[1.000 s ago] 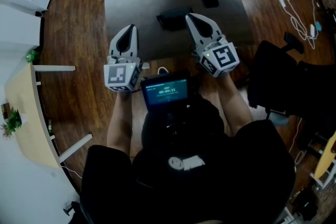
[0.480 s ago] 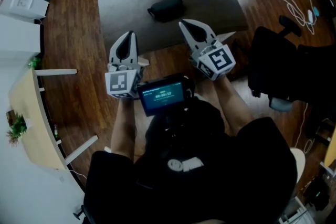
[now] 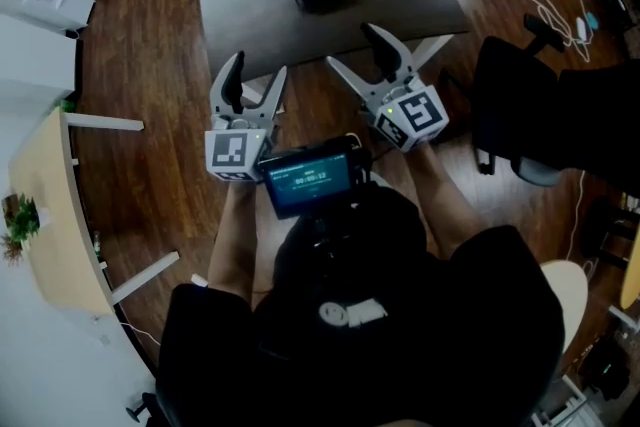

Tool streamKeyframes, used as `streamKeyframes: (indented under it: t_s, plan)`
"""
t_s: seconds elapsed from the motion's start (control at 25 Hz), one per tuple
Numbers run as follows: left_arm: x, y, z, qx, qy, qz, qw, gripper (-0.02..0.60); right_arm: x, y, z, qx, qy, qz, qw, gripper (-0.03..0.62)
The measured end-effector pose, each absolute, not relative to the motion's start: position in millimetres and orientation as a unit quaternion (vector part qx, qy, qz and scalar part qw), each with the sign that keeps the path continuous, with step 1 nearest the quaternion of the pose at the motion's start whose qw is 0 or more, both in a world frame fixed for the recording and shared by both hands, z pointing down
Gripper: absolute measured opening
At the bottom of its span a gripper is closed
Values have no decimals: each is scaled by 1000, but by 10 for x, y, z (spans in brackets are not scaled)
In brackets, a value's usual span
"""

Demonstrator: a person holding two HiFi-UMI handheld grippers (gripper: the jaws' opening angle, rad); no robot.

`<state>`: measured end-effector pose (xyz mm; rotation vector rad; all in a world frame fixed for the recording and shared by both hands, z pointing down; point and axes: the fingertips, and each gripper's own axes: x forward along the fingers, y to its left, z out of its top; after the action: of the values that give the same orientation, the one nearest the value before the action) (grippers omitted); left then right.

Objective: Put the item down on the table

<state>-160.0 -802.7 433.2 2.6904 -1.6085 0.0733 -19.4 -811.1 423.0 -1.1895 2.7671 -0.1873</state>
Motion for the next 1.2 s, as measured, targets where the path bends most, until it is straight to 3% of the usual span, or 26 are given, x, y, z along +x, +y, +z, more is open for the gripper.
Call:
streamKeyframes:
  t_s: [0.24,0.28,0.32,0.36,0.44,0.52,1.2]
  plan:
    - [-1986,-7135,4223,848,-530,12,-4,324,-481,-7255,4126,-404,913,-36,50,362]
    - [-2037,-6962,4223,847,-532,13,-9,302,-531,-7085,4122,-403,913,-29,48,291]
    - [-2091,-6783,4230,845,-535,14,-14,259,-580,-6913,4120,-402,914,-24,47,257]
    - [-2150,-6602,4234,841,-540,14,-18,201,-627,-6741,4120,-400,915,-22,47,171]
    - [-2282,-6251,4233,832,-554,14,-22,34,-710,-6415,4127,-402,914,-25,49,62]
    - [-2392,-5946,4236,827,-562,11,-18,1,-780,-6130,4138,-405,913,-28,46,2]
    - [-2277,-4986,4140,827,-563,15,-11,0,-793,-5178,4034,-388,921,-21,32,3]
